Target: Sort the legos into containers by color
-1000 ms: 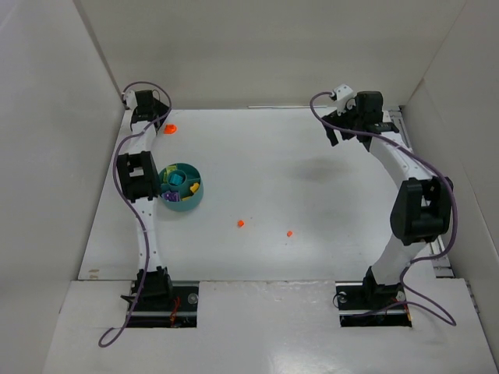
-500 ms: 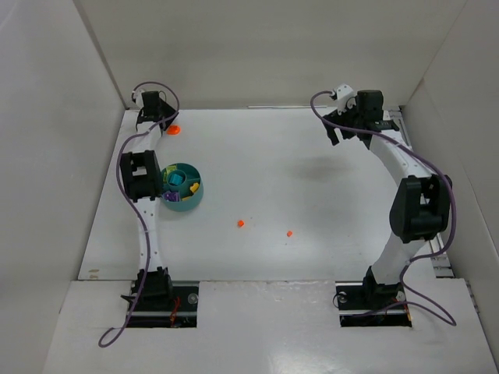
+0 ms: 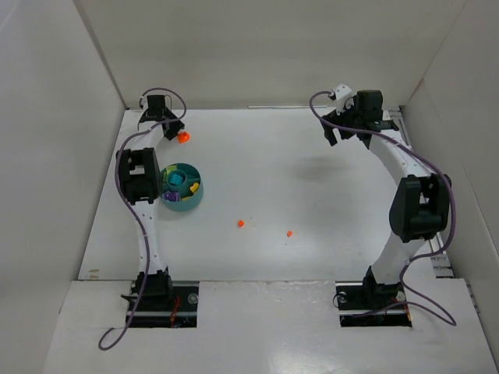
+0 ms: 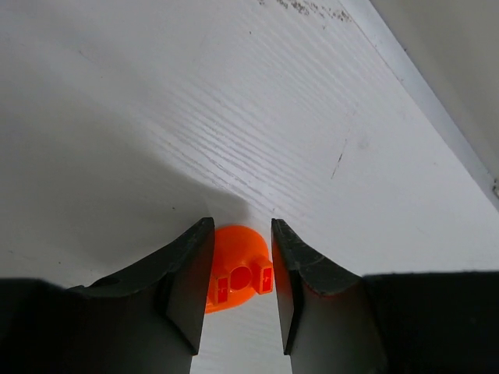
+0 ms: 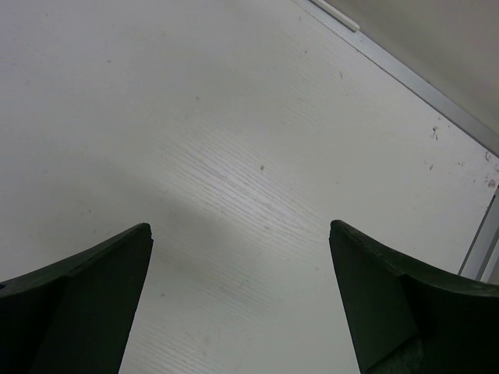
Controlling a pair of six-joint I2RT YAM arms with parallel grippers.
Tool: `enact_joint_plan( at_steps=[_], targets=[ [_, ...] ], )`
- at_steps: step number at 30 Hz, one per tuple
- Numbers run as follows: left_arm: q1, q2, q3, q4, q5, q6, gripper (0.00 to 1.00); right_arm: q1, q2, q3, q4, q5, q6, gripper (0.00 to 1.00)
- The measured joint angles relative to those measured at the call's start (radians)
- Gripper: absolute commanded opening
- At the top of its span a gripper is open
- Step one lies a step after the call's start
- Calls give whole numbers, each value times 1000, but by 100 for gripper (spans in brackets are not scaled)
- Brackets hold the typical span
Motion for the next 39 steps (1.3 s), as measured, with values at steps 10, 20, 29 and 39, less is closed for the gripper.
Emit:
enact_joint_plan(
  at_steps=[10, 20, 29, 39],
  targets=[
    [-103, -51, -51, -65, -69, 129, 30, -2, 0, -20, 16, -31, -7, 100],
    [-162, -85, -90, -101, -76, 189, 26, -18, 1, -39, 27, -67, -24, 100],
    [-257, -224, -289, -153, 3, 227, 26, -26, 6, -46, 51, -111, -26, 100],
    [-277, -310, -380, -211, 26, 288, 29, -21, 6, -50, 74, -137, -33, 100]
  ],
)
